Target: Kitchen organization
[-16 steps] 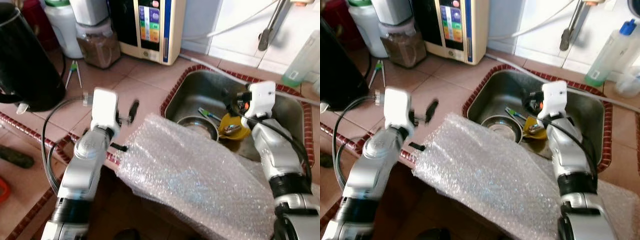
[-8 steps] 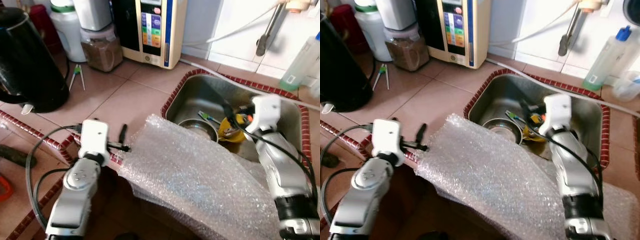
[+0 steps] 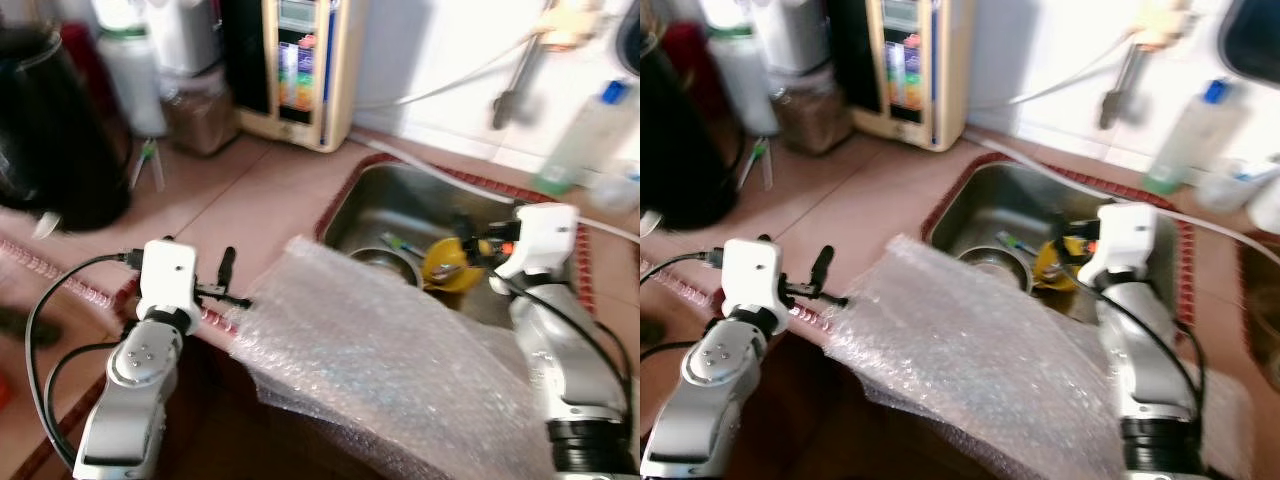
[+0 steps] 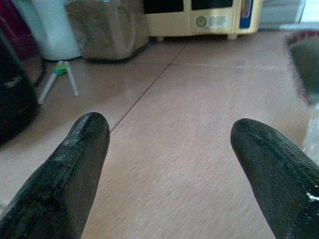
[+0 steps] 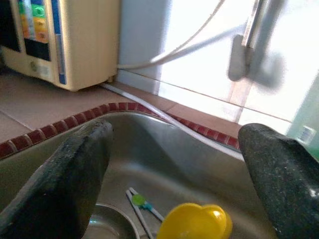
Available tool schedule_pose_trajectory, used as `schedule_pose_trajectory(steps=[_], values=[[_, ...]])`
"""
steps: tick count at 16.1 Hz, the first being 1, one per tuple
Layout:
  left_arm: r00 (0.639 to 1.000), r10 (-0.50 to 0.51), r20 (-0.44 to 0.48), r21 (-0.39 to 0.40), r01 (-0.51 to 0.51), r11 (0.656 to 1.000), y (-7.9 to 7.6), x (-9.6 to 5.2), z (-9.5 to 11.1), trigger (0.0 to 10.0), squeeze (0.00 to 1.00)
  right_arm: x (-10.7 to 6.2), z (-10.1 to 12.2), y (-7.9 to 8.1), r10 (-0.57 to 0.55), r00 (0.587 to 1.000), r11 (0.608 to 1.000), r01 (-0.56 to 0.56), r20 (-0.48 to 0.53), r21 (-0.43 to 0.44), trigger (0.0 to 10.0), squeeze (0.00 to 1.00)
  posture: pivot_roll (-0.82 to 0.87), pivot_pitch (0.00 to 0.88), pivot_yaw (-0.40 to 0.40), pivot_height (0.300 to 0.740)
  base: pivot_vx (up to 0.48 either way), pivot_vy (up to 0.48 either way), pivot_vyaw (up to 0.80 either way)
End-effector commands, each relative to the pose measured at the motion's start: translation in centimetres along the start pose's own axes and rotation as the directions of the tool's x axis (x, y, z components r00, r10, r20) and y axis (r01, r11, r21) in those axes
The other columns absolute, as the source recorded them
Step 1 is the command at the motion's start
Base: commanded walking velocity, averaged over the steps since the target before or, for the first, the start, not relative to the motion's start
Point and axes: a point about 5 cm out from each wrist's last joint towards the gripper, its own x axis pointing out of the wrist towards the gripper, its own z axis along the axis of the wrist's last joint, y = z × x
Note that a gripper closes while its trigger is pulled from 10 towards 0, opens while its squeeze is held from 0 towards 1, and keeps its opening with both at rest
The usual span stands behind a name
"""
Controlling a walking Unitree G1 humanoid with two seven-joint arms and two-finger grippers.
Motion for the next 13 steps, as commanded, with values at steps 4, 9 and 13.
schedule_pose_trajectory(steps=[4,9,13], values=[[0.998,-0.064,-0.009,-0.001,0.064,0.998,-2.1,0.9,0.5,10.0,0.0,0.0,0.5,0.6,-0.031,1.0,0.998,0.03,0.002,0.055,10.0,0.16,-0.02,0.052,0.002,0.74,0.0,0.0,-0.78],[0.996,-0.08,-0.03,-0.023,0.079,0.997,-2.6,0.6,0.6,10.0,0.0,0.1,0.3,1.7,-0.025,1.0,0.995,0.026,-0.014,0.092,10.0,0.0,0.0,0.082,0.012,0.74,0.0,0.0,-0.78],[0.997,-0.068,-0.031,-0.044,0.067,0.997,-2.4,0.9,1.3,10.0,0.0,0.3,0.6,2.7,-0.009,1.0,0.992,0.008,0.006,0.13,10.0,0.0,0.01,0.096,0.013,0.74,0.0,0.0,-0.2]])
